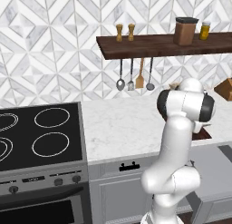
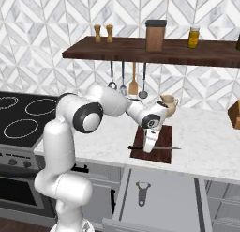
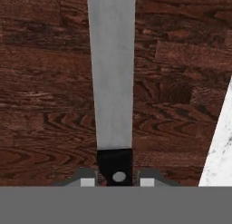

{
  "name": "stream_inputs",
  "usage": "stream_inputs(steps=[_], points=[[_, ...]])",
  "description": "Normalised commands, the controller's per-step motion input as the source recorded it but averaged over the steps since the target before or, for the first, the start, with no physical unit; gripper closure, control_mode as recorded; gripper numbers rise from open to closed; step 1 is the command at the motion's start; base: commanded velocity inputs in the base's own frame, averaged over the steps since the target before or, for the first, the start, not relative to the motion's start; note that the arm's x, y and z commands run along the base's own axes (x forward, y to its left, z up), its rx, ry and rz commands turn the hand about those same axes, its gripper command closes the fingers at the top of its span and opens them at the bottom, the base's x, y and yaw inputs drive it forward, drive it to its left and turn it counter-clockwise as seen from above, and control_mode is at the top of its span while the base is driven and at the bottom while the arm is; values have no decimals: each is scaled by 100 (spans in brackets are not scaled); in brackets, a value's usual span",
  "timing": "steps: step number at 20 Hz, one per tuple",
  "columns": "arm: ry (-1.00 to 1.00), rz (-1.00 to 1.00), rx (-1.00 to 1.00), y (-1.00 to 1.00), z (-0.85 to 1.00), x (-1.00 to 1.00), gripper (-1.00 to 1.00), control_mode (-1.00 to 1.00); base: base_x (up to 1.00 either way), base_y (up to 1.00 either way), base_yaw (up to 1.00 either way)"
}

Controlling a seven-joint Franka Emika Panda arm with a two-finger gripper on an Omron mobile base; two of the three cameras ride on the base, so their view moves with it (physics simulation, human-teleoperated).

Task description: Place the appropriate cutting tool for cutting the garlic skin on the cutting board.

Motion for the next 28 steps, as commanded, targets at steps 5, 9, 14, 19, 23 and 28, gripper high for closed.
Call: stream_inputs(steps=[5,9,14,19,23,28], points=[[-6,0,1,0,7,-33,-100,-100,0,0,0],[-10,0,0,1,57,-40,-100,-100,0,0,0],[-10,-4,0,10,62,-38,-100,-100,0,0,0],[-4,-1,-10,70,13,-38,-100,-100,0,0,0],[-8,0,-13,82,14,-36,-100,-100,0,0,0],[-17,0,-11,69,46,-41,-100,-100,0,0,0]])
